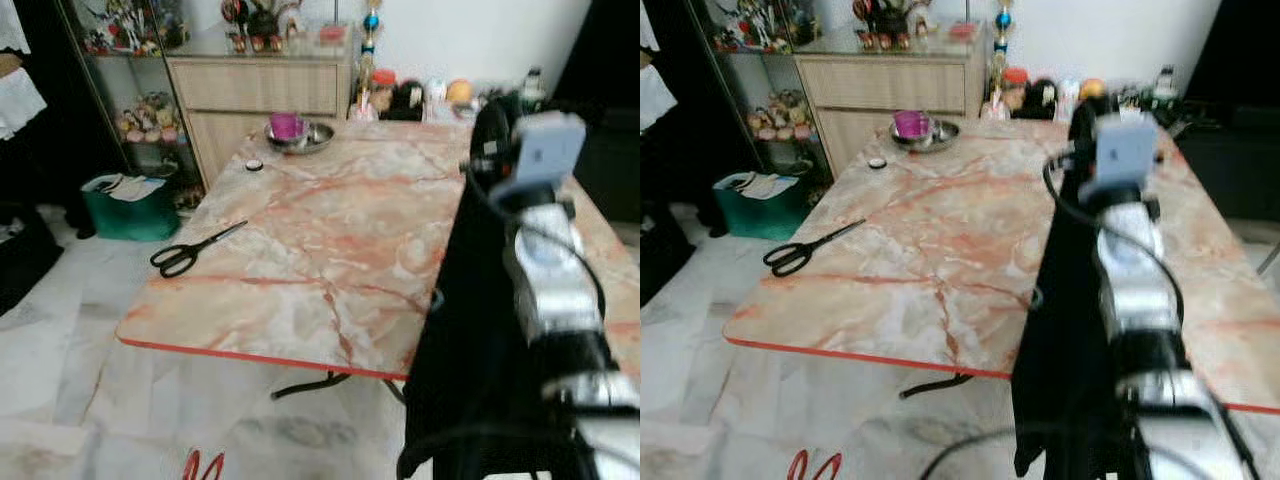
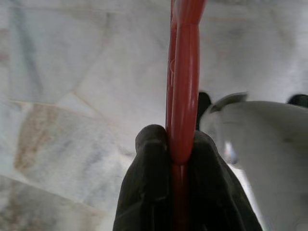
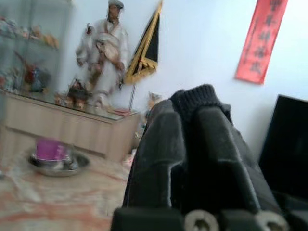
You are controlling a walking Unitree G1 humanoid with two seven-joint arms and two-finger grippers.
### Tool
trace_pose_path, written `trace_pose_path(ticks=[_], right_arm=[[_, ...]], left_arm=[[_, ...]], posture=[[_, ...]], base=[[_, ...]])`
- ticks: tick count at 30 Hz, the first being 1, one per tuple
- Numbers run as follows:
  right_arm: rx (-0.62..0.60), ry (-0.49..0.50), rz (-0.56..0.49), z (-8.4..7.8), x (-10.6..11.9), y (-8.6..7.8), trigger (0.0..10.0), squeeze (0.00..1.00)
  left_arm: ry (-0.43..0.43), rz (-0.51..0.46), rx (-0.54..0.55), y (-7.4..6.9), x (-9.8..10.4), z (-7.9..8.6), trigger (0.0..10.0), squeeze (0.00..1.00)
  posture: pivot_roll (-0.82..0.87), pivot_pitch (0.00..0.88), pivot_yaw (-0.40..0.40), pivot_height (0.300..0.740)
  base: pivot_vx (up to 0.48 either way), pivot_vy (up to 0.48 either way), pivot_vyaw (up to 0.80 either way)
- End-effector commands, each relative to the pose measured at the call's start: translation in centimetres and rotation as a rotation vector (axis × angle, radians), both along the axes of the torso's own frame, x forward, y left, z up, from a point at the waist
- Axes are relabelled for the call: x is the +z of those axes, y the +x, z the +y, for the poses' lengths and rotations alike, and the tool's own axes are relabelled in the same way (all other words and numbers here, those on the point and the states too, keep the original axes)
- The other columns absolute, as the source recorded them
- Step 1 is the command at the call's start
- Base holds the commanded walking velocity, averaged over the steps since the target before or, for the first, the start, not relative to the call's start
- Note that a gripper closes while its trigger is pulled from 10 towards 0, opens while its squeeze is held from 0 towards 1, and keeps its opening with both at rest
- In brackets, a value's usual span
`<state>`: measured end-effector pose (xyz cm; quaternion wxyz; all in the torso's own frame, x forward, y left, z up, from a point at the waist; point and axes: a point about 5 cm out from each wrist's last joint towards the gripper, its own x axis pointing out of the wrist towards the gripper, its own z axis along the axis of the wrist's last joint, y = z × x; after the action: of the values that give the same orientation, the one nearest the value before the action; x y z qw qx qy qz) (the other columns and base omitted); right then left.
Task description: Hang hanger
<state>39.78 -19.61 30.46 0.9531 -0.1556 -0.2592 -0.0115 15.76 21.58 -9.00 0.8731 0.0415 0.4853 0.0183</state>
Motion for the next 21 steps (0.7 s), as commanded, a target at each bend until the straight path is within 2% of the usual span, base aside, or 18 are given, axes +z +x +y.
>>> trace_pose_path(ticks=[1, 7, 9, 14, 18, 21], right_arm=[[-0.033, -0.037, -0.056, -0.2, 2.9, 0.3, 10.0, 0.00], [-0.079, 0.003, -0.088, -1.2, 5.2, 0.4, 10.0, 0.00], [-0.072, 0.021, -0.085, -1.3, 5.1, 0.5, 10.0, 0.00], [-0.049, 0.003, -0.040, -0.8, 2.2, 0.8, 10.0, 0.00], [-0.058, 0.020, -0.002, -1.1, 0.3, 0.7, 10.0, 0.00], [-0.064, 0.035, -0.007, -1.5, 0.2, 0.7, 10.0, 0.00]], left_arm=[[-0.002, 0.002, 0.010, 0.0, 0.0, 0.2, 10.0, 0.00], [-0.001, -0.001, 0.018, -0.1, 0.1, 0.5, 10.0, 0.00], [0.000, 0.002, 0.019, -0.2, 0.0, 0.6, 10.0, 0.00], [-0.001, 0.009, 0.020, -0.6, -0.1, 0.6, 10.0, 0.00], [-0.001, 0.010, 0.021, -0.6, -0.1, 0.7, 10.0, 0.00], [0.001, 0.010, 0.020, -0.6, -0.1, 0.7, 10.0, 0.00]], posture=[[0.08, 0.039, 0.022, 0.740], [0.08, 0.043, 0.024, 0.740], [0.08, 0.045, 0.024, 0.740], [0.09, 0.049, 0.027, 0.740], [0.10, 0.048, 0.029, 0.740], [0.10, 0.045, 0.029, 0.740]], base=[[0.000, 0.000, 0.00], [0.000, 0.000, 0.00], [0.000, 0.000, 0.00], [0.096, 0.000, 0.00], [0.245, 0.000, 0.00], [0.247, 0.000, 0.00]])
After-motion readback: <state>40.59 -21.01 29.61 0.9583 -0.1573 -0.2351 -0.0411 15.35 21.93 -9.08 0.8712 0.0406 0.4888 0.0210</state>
